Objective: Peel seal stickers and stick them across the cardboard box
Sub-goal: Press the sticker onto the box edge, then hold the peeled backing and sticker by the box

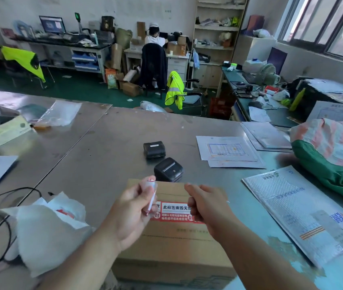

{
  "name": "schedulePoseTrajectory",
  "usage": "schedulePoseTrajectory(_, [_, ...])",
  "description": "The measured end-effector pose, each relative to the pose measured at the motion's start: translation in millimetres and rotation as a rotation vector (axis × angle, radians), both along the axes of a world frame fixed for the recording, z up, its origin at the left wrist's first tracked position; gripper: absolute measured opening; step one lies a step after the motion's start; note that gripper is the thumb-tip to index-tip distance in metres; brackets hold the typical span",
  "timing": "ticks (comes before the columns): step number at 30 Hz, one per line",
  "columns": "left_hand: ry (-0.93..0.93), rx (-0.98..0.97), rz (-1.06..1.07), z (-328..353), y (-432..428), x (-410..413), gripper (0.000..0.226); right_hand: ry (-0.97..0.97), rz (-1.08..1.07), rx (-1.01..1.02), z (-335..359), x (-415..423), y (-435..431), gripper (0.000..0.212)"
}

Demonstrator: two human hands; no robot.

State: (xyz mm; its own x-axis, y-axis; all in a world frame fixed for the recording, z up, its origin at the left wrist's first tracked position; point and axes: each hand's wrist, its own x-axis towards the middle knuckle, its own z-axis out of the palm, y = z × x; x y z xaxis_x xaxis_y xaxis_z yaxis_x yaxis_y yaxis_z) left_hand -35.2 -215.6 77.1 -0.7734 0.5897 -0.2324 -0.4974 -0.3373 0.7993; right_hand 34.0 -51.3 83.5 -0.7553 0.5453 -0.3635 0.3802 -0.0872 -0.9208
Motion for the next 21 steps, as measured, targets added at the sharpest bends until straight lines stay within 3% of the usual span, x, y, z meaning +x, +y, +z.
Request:
schedulePoseTrajectory(2, [0.007, -0.007, -0.003, 0, -7, -2, 0.011, -0.015, 0.017, -0.009, -2, -6, -6, 0.025])
schedulePoseTrajectory(9, [0.084, -0.209, 0.024, -10, -3, -9, 0.015, -0.042, 0.028, -0.056, -9, -13, -1, 0.025])
schedulePoseTrajectory(15, [-0.036, -0.138, 0.124, -17, -20, -20, 0.043, -0.054, 0.13, -0.07, -7, -32, -12, 0.022])
schedulePoseTrajectory(21, [0.026, -0.121, 0.393, -15, -97, -12, 0.029, -0.065, 0.389, -0.09, -12, -70, -85, 0.021])
